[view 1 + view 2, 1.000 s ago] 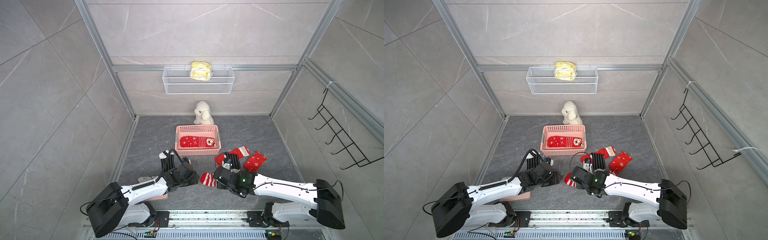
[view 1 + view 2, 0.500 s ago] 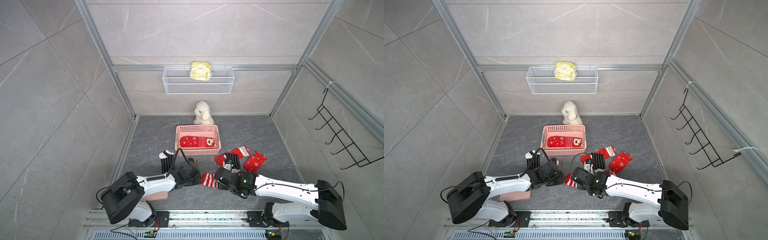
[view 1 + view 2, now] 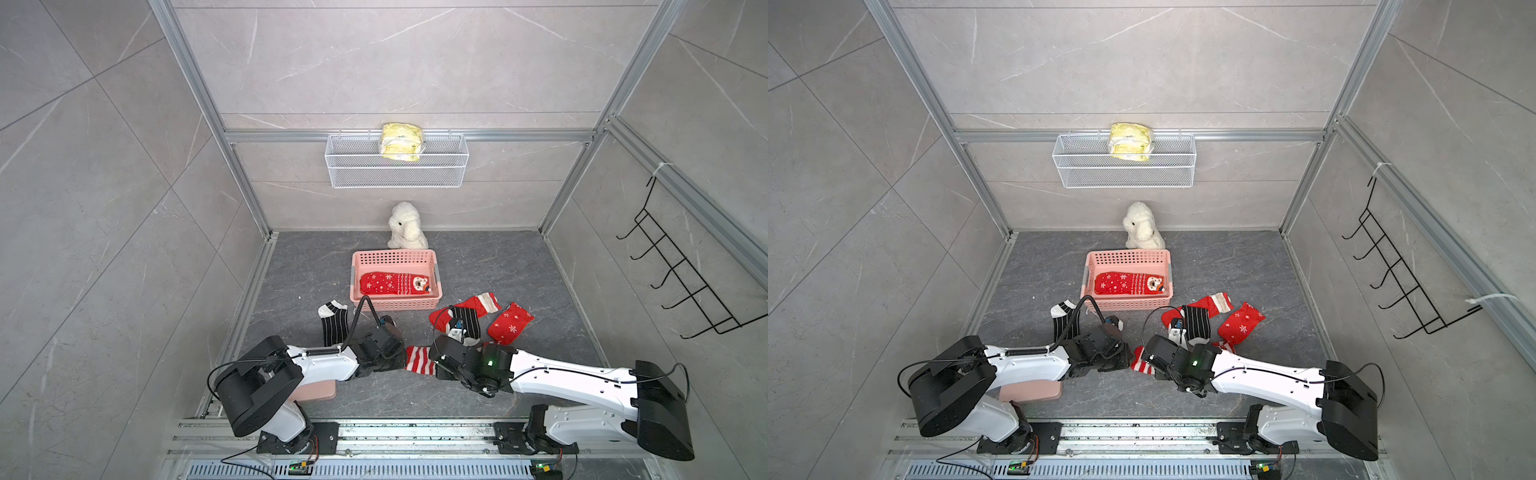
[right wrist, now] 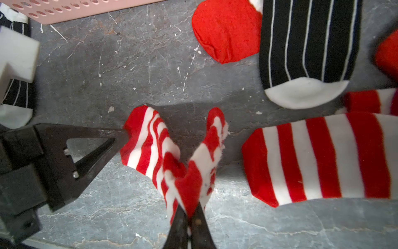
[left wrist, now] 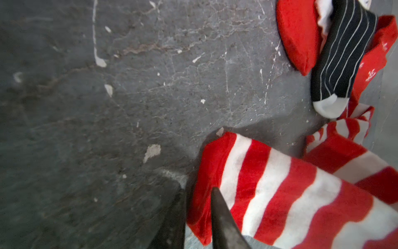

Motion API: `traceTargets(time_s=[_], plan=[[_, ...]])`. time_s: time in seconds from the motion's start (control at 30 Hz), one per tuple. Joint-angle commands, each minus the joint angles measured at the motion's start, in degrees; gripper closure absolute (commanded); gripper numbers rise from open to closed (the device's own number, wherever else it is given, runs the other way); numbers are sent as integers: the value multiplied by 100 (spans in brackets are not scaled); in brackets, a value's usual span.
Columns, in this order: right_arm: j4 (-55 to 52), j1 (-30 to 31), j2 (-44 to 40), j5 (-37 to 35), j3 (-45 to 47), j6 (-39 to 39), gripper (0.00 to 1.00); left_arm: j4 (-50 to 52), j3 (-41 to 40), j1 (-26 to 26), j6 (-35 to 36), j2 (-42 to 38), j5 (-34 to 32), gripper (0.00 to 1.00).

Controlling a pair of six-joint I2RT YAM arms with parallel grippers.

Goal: Place the socks together as a pair
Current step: Flatten out the sock at the center of the board.

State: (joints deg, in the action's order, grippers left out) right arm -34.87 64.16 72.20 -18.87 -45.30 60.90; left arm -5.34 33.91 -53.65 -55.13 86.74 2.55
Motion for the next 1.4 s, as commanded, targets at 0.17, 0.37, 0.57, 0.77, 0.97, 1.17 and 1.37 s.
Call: traceTargets(time_s=[0.17, 0.37, 0.57, 0.77, 0.97, 1.17, 1.37], plan=[[19, -8, -49, -55, 81, 113, 89, 107, 189, -49, -17, -226, 131, 100], [81, -9, -2, -83, 32, 77, 83, 889, 174, -47, 187, -1069, -270, 100], [321, -7, 386, -6, -183, -30, 68, 1643, -165, -43, 187, -1896, -789, 100], [551, -9, 735, 50, -456, -187, 51, 2421, -370, -40, 103, -2649, -1216, 100], [621, -61, 916, 33, -695, -377, 45, 2870, -470, -33, 33, -3188, -1459, 100], [682, -180, 892, 41, -605, -454, 45, 2861, -510, -40, 26, -3151, -1351, 100], [1008, -571, 749, 344, 29, -431, 48, 3088, -310, -38, 181, -2997, -1413, 100]])
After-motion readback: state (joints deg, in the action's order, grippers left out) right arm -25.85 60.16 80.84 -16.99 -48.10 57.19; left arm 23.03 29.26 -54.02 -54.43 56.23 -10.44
